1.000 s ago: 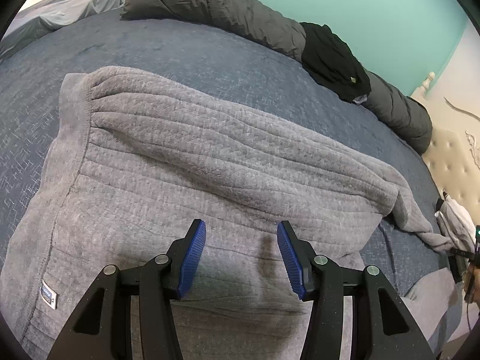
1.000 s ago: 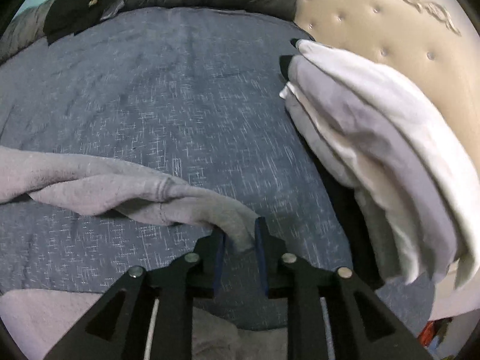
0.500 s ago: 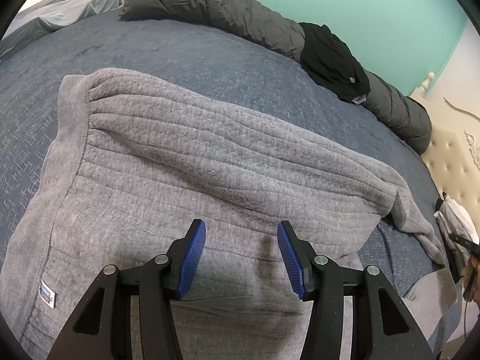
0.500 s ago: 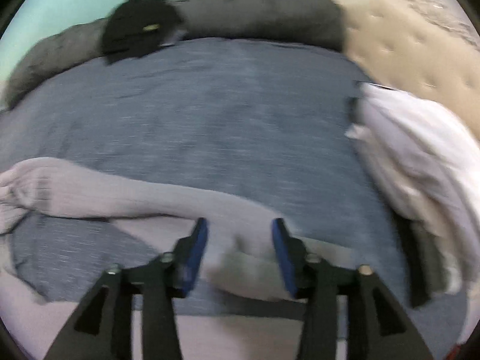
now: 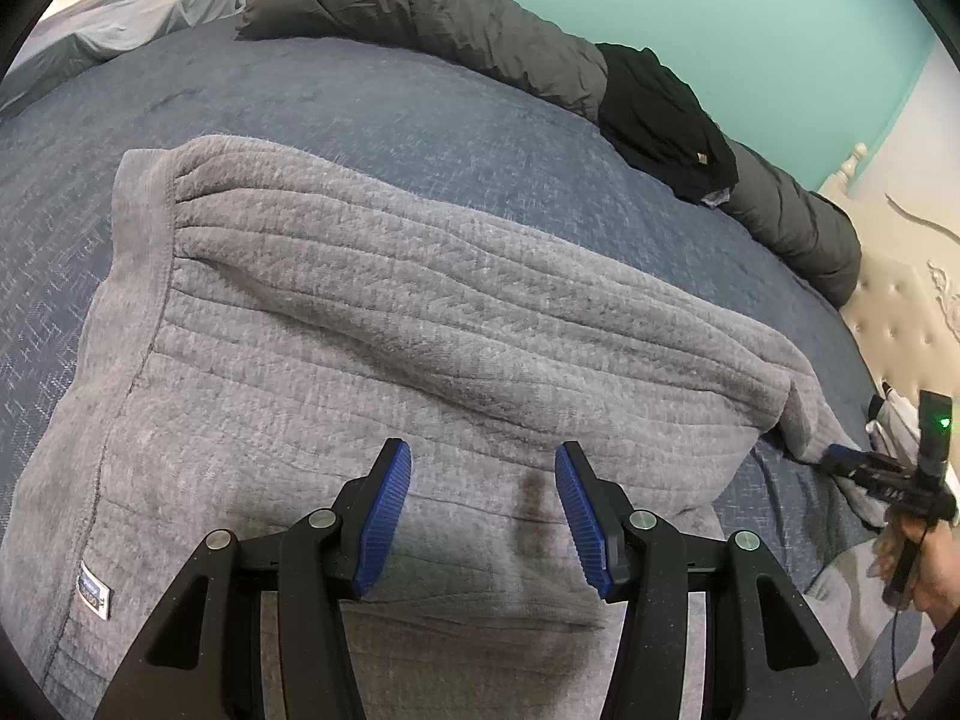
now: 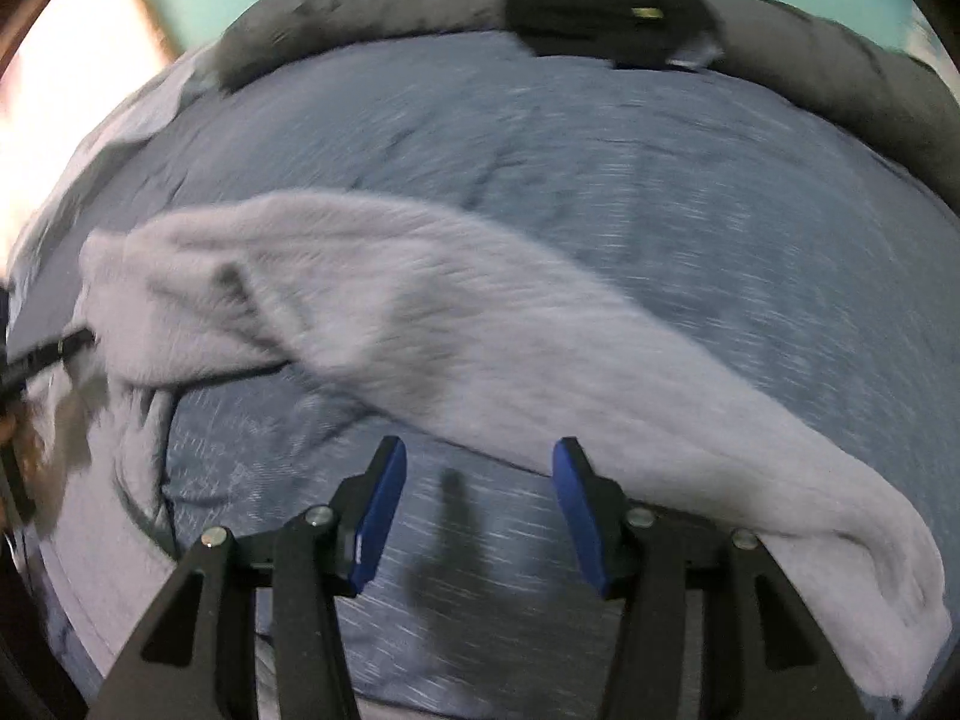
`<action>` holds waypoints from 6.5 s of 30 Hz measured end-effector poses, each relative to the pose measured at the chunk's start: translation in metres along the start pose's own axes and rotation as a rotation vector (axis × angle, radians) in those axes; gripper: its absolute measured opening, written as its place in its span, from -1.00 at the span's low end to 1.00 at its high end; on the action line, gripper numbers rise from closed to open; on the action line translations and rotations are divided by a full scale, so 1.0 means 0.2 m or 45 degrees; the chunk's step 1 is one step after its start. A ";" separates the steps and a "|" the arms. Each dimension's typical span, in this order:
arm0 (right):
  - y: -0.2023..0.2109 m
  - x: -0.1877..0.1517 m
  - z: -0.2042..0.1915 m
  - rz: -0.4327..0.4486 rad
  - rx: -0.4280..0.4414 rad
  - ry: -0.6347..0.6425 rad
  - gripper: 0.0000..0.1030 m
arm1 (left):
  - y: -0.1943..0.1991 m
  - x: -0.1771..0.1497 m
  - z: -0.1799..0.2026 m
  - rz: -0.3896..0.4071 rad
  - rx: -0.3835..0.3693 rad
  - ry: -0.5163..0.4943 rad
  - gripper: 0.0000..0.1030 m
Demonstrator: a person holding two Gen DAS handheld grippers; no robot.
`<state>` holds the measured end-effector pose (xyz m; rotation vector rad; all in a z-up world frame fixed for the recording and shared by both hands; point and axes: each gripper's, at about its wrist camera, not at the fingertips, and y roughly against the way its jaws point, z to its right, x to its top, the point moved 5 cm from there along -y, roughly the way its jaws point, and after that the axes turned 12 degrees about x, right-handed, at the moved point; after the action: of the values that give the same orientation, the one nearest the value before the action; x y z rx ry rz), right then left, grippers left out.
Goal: Fold clothes
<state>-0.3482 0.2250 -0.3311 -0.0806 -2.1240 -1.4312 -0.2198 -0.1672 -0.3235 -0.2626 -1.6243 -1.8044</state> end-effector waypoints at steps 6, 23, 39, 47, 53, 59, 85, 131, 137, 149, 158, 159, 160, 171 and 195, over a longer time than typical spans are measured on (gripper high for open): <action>-0.15 0.05 -0.07 -0.053 -0.054 0.078 0.03 | 0.03 -0.03 -0.05 -0.003 -0.004 0.010 0.06; 0.16 0.30 0.07 0.109 0.108 -0.029 -0.88 | 0.00 0.01 -0.02 -0.010 -0.010 0.010 0.07; 0.18 0.25 0.03 0.301 0.047 -0.089 -0.81 | -0.01 0.03 0.01 -0.016 -0.015 0.003 0.08; -0.08 0.07 0.03 0.093 0.033 -0.163 -0.04 | 0.00 0.02 0.03 -0.011 -0.015 0.002 0.09; -0.21 0.16 0.10 0.148 -0.001 -0.295 0.20 | -0.01 0.02 0.03 -0.017 -0.016 -0.002 0.10; -0.24 0.21 0.11 0.186 -0.030 -0.284 -0.64 | -0.01 0.02 0.01 -0.019 -0.016 0.005 0.10; -0.02 -0.22 -0.08 -0.175 0.309 -0.282 -0.79 | 0.01 0.05 0.03 0.006 -0.022 -0.007 0.11; 0.61 -0.55 0.77 0.209 -0.017 -0.754 -0.83 | -0.03 0.09 0.04 0.002 -0.008 -0.006 0.15; 0.44 -0.68 0.77 0.091 0.027 -0.796 -0.79 | -0.04 0.10 0.04 0.004 -0.005 0.000 0.16; 0.91 -0.75 1.00 0.360 -0.074 -0.862 -0.75 | -0.01 0.08 0.02 0.004 0.004 -0.016 0.16; 0.97 -0.93 1.39 0.323 -0.418 -0.979 0.18 | -0.01 0.09 0.03 0.005 0.020 -0.031 0.16; 0.96 -0.96 1.42 0.313 -0.409 -1.007 0.18 | -0.02 0.09 0.04 0.003 0.021 -0.035 0.16; 0.93 -0.97 1.44 0.306 -0.389 -1.026 0.18 | -0.03 0.09 0.05 0.000 0.022 -0.038 0.16; 0.79 -0.89 1.44 0.183 -0.476 -0.874 -0.30 | -0.04 0.09 0.05 -0.006 0.032 -0.047 0.16; 1.09 -0.28 1.59 0.295 -0.874 -0.606 -0.80 | -0.08 0.08 0.06 -0.007 0.064 -0.077 0.16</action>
<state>-0.3586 0.6082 -0.2610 -0.9755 -1.7627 -2.0703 -0.2447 -0.1624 -0.3247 -0.2922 -1.7110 -1.7729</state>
